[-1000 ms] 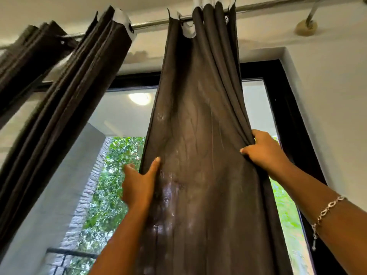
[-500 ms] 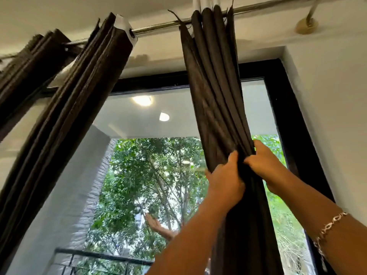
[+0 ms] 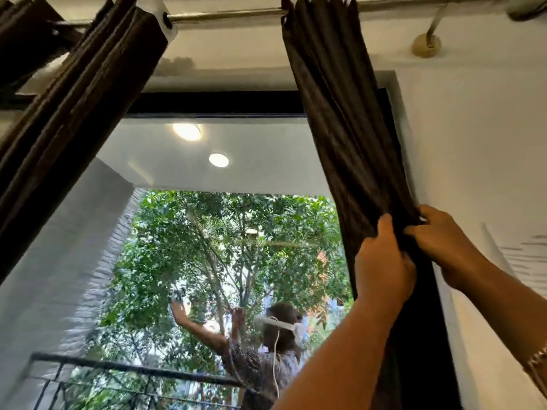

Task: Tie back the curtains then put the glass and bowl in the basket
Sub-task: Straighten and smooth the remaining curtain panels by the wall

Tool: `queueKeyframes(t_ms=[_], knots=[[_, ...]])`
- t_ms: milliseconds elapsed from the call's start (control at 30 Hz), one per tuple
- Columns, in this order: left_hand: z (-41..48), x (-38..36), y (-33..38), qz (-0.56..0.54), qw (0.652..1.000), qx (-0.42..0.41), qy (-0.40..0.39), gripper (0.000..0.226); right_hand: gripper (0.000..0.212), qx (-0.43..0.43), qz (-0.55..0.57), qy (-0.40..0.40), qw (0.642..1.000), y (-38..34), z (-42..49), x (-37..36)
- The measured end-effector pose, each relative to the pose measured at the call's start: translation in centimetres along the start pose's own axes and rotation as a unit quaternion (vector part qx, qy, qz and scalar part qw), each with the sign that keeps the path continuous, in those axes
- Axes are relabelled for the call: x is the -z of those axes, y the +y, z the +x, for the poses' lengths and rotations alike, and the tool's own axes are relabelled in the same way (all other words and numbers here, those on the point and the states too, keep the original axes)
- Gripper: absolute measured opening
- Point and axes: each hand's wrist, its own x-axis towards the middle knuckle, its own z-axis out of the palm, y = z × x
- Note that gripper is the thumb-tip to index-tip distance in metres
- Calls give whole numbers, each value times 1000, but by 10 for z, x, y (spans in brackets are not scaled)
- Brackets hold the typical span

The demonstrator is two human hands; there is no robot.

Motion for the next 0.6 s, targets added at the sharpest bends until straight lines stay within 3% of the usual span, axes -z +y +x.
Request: queueKeyframes(t_ms=[167,300,600], knots=[[-36,30,-22,-55,994,58,80,37,35,53,-27,-43,997,0,-35,-27],[-66,70,-50,-55,994,78,51,28,45,92,-107,-45,989,2,-62,-58],[-162,134,-113,-114,982,151,25,25,76,73,-106,-28,991,19,-146,-118]])
